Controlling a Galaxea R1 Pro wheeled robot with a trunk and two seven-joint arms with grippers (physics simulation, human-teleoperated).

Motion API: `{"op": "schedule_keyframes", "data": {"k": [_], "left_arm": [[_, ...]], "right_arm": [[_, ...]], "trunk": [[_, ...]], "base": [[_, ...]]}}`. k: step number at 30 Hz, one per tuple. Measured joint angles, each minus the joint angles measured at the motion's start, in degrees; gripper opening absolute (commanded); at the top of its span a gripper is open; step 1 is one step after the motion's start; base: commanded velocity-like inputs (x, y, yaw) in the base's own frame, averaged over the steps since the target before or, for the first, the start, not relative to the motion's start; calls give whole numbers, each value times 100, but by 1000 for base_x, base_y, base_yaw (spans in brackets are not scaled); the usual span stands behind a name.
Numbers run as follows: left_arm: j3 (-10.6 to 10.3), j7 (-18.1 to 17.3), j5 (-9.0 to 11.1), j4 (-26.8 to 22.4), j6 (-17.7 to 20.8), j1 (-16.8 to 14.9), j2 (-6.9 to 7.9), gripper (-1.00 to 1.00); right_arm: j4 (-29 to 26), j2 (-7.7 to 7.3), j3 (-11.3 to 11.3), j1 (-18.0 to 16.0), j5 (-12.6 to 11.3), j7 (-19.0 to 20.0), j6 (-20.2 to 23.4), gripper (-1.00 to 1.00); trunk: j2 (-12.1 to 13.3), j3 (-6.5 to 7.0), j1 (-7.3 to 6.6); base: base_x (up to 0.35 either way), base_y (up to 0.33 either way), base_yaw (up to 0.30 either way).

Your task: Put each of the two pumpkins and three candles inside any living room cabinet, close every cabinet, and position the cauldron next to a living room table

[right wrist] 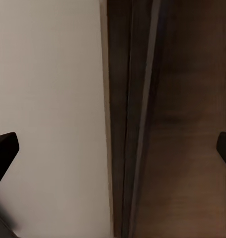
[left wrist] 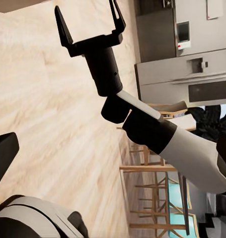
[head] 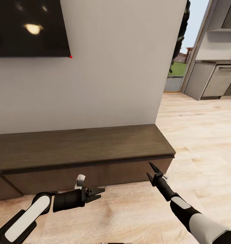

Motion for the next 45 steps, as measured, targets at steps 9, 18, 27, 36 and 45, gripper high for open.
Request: {"op": "schedule_keyframes", "data": {"k": [9, 18, 27, 36, 45], "left_arm": [[-6, 0, 3, 0, 0, 1, 0, 100], [-12, 0, 3, 0, 0, 0, 0, 100], [-13, 0, 2, 0, 0, 0, 0, 100], [-15, 0, 0, 0, -5, 0, 0, 100], [-23, 0, -5, 0, -3, 2, -3, 100]], "right_arm": [[-2, 0, 0, 0, -6, 0, 6, 100], [-16, -23, -1, 0, 4, 233, 28, 100], [-83, -152, 54, 0, 62, 630, -4, 100], [-46, -335, 68, 0, 86, 744, -24, 100], [-43, -360, 84, 0, 88, 746, -140, 100]], "trunk": [[-12, -200, 23], [-24, -399, 46], [-27, -444, 51], [-27, -444, 51], [-36, -599, 70]], "base": [[0, 0, 0], [0, 0, 0], [0, 0, 0], [0, 0, 0], [0, 0, 0]]}}
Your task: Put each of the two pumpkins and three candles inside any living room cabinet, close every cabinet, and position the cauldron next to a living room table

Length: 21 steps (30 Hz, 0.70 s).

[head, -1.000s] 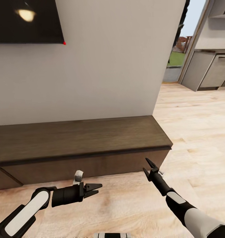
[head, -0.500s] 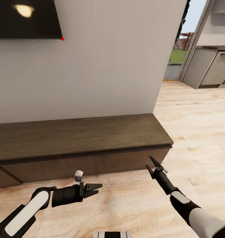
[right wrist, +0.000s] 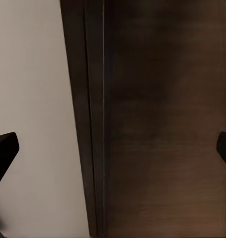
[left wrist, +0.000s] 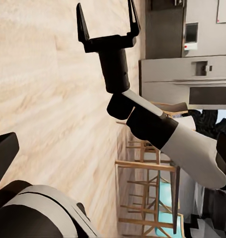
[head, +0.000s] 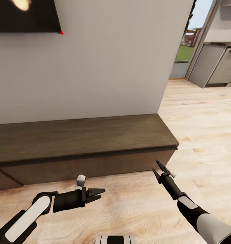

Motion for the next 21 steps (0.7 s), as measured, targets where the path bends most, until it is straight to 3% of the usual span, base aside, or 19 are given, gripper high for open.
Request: {"op": "schedule_keyframes", "data": {"k": [5, 9, 15, 21], "left_arm": [[-6, 4, 0, 0, -2, -1, -4, 100], [-5, 2, 2, 0, -3, -2, -35, 100], [4, 1, 2, 0, -8, -2, -48, 100], [4, 0, 1, 0, -13, -1, -50, 100]], "right_arm": [[-12, -3, 7, 0, 6, 0, -9, 100], [-31, -1, 9, 0, 16, 0, -12, 100], [-49, 2, 2, 0, 317, 0, -13, 100], [-52, 0, 1, 0, 357, 1, -13, 100]], "trunk": [[-7, -111, 13], [-7, -112, 13], [-7, -112, 13], [-7, -111, 11]], "base": [[0, 0, 0], [0, 0, 0], [0, 0, 0], [75, 0, 0]]}}
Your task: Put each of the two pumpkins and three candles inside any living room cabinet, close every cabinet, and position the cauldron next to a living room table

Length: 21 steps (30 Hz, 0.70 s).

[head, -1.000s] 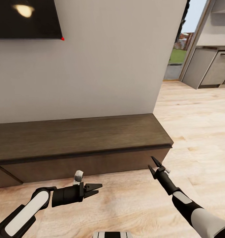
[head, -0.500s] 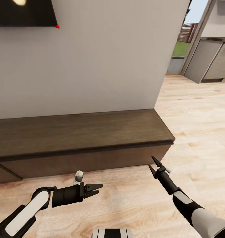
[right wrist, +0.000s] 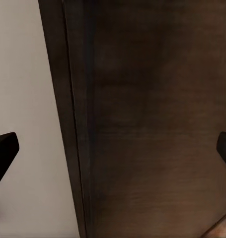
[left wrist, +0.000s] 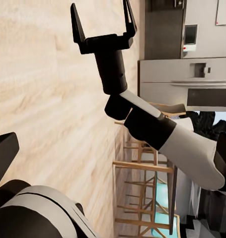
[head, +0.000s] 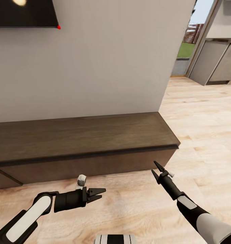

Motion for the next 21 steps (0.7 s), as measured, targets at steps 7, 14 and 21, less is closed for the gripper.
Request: {"op": "schedule_keyframes", "data": {"k": [7, 14, 21], "left_arm": [[-20, 0, 0, 0, -1, -1, 0, 100], [-28, 0, -4, 0, -1, -1, -17, 100], [-32, 0, -9, 0, -1, -1, -43, 100]], "right_arm": [[0, 0, 0, 0, -1, 0, 0, 100], [0, 0, 0, 0, 1, 0, 0, 100], [0, 0, 0, 0, 3, 50, -9, 100]], "trunk": [[0, 0, 0], [0, 0, 1], [0, 0, 0]], "base": [[102, 0, 0], [124, 0, 0], [178, 0, 0]]}}
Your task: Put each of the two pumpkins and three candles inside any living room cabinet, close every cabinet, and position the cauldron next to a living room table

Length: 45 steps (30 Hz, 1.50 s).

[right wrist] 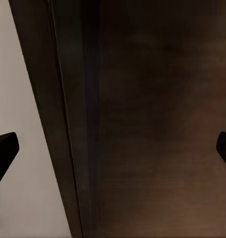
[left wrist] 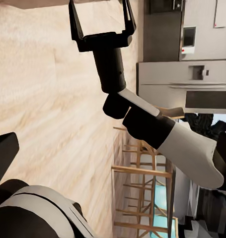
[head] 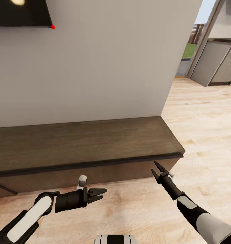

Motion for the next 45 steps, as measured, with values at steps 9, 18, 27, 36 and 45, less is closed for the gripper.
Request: {"op": "schedule_keyframes", "data": {"k": [9, 18, 27, 36, 45], "left_arm": [[0, 4, 0, 0, 0, 0, -1, 100], [-8, 9, 0, 0, 0, 0, -8, 100], [-9, 9, -3, 0, -2, 0, -18, 100], [-9, 9, -1, 0, -2, 0, -19, 100], [-1, 9, 0, 0, -2, 2, -18, 100]], "right_arm": [[-15, 6, 9, 0, 8, 33, -339, 100], [-11, 1, 10, 0, 17, 27, -392, 100], [2, 8, 11, 0, 58, -13, -511, 100], [2, 9, 8, 0, 71, -45, -526, 100], [2, 9, 10, 0, 79, -57, -521, 100]], "trunk": [[0, 0, 2], [0, 0, 2], [0, 0, 2], [0, 0, 1], [0, 0, 1]], "base": [[22, 0, 0], [0, 0, 0], [0, 0, 0], [10, 0, 0], [36, 6, 0]]}}
